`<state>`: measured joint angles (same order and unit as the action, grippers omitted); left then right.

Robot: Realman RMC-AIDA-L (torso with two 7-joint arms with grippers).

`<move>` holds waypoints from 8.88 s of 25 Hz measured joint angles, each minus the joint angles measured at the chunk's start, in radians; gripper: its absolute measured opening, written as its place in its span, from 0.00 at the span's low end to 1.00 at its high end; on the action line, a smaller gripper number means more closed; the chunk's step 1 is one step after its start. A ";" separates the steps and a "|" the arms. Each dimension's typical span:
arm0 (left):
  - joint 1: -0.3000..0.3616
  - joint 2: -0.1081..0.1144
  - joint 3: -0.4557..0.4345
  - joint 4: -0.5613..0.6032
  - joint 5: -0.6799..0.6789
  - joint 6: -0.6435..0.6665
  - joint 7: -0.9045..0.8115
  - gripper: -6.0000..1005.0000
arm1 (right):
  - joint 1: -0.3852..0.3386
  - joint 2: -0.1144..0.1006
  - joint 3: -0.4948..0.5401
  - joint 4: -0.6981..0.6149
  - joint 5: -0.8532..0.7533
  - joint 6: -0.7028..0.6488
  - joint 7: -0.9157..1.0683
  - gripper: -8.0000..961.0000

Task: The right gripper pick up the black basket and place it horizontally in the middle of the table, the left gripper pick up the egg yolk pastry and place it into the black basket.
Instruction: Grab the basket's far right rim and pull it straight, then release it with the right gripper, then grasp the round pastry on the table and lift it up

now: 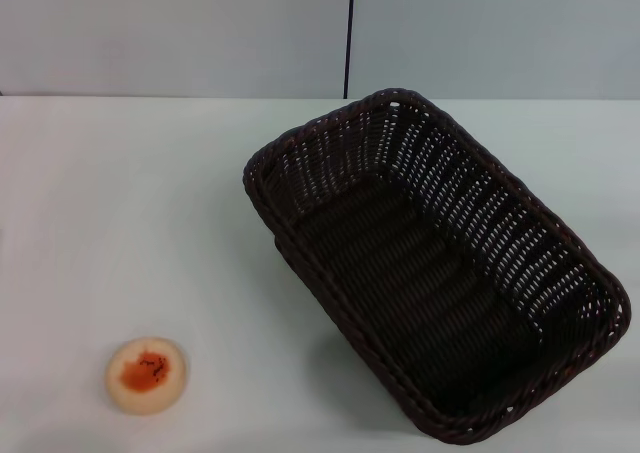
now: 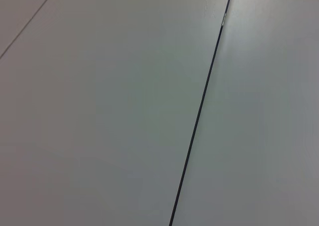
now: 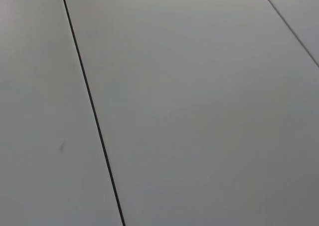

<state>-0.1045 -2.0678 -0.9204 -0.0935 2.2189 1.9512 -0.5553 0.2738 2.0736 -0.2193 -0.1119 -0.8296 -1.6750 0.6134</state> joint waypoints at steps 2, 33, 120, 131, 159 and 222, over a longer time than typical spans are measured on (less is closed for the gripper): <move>0.000 0.000 0.000 0.000 0.001 -0.001 0.000 0.42 | 0.000 -0.001 -0.003 -0.002 -0.005 0.000 0.013 0.39; 0.001 -0.002 0.002 0.000 0.003 -0.021 -0.011 0.68 | 0.436 -0.165 -0.211 -1.062 -1.544 -0.322 1.651 0.67; 0.006 -0.005 0.026 -0.011 0.000 -0.055 -0.023 0.68 | 0.478 -0.148 -0.613 -0.874 -1.387 -0.172 1.390 0.21; 0.005 -0.003 0.032 -0.008 0.002 -0.057 -0.048 0.68 | 0.473 -0.146 -0.604 -0.823 -1.359 -0.135 1.133 0.21; 0.004 -0.005 0.112 -0.014 0.002 -0.097 -0.049 0.68 | 0.508 -0.090 -0.600 -0.843 -1.339 -0.024 0.863 0.20; 0.018 0.009 1.028 0.319 0.018 -0.289 -0.041 0.43 | -0.008 -0.001 -0.258 -0.132 -0.002 0.056 0.166 0.52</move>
<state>-0.0862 -2.0586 0.1078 0.2255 2.2366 1.6617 -0.5965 0.2658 2.0724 -0.4775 -0.2441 -0.8315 -1.6190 0.7797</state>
